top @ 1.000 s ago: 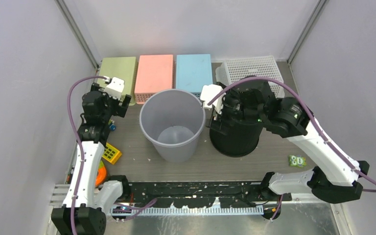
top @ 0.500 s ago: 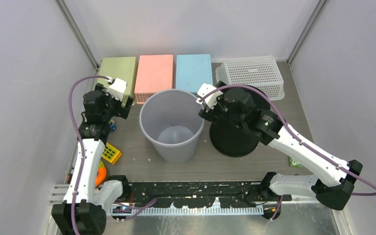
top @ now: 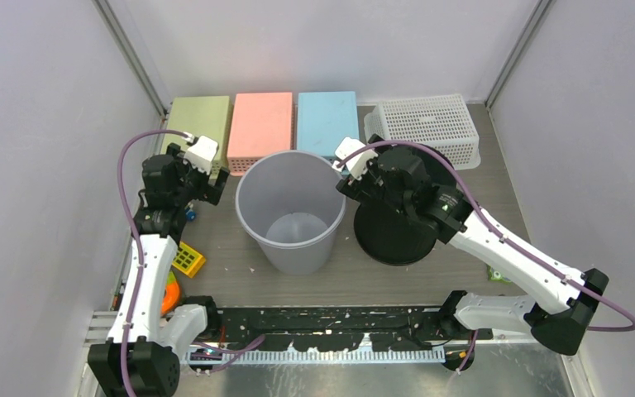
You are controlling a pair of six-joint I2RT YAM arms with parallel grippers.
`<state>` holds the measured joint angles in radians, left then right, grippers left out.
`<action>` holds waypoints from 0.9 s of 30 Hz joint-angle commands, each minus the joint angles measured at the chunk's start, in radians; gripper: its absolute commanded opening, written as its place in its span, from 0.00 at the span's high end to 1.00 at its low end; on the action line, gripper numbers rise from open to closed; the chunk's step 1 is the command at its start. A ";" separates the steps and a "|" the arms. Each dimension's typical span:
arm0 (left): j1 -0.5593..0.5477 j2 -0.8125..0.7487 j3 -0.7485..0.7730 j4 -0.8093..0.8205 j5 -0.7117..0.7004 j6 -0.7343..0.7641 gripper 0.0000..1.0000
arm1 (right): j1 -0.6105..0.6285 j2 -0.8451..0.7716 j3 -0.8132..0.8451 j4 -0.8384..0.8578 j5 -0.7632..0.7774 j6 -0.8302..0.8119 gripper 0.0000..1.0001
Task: Turn the large container upside down
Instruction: Move the container to the center of the board.
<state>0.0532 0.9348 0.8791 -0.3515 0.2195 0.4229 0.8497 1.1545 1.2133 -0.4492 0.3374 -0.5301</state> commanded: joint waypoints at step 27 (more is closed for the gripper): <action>0.049 -0.014 0.003 0.003 0.118 -0.040 0.00 | -0.114 -0.170 -0.157 -0.150 0.039 -0.041 0.38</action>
<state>0.0940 0.9268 0.8783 -0.3653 0.2939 0.3965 0.7685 1.0241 1.0760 -0.5510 0.3496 -0.5816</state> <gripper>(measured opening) 0.996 0.664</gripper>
